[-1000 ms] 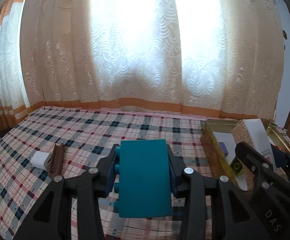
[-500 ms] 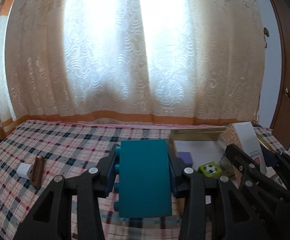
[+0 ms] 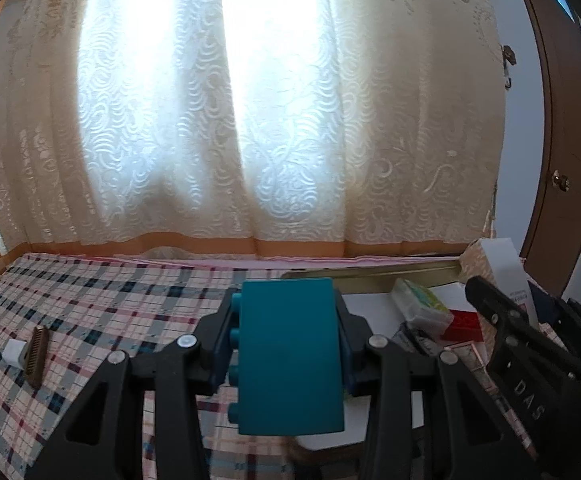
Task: Organize rigid objects
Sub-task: 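Move both tools over the tin tray holding the blue brick and white box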
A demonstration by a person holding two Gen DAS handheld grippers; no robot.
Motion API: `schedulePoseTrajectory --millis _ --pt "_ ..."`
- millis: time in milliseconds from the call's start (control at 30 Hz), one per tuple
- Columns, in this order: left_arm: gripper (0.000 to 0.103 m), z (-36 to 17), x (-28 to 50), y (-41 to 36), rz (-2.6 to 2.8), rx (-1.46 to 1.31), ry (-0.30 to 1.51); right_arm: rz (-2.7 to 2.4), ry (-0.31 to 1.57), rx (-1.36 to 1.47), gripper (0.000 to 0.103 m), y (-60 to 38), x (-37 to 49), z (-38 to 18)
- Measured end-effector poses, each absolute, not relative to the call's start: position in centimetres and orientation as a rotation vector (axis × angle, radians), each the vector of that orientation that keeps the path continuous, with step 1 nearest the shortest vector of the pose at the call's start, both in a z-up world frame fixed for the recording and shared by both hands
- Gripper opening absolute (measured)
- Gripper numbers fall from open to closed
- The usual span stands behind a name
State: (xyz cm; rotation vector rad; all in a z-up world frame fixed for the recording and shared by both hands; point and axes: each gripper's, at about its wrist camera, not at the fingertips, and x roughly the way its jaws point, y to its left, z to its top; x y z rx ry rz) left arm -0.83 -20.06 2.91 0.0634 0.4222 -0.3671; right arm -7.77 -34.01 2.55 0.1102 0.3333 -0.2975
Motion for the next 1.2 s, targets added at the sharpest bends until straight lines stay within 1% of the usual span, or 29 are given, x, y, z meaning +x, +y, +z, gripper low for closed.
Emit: schedulePoseTrajectory --millis 733,1000,1200 --pt "0.041 1.9 0.5 -26.2 -0.435 0.108 0.444 -0.469 0.346 0.147 0.043 -42.1 -7.8 2.2" --pt "0.041 1.2 1.3 -27.8 -0.435 0.127 0.467 -0.451 0.442 0.249 0.043 -44.2 -6.0 0.5" --pt "0.041 0.3 2.1 -28.7 -0.439 0.138 0.508 -0.465 0.466 0.235 0.043 -44.1 -5.2 0.1"
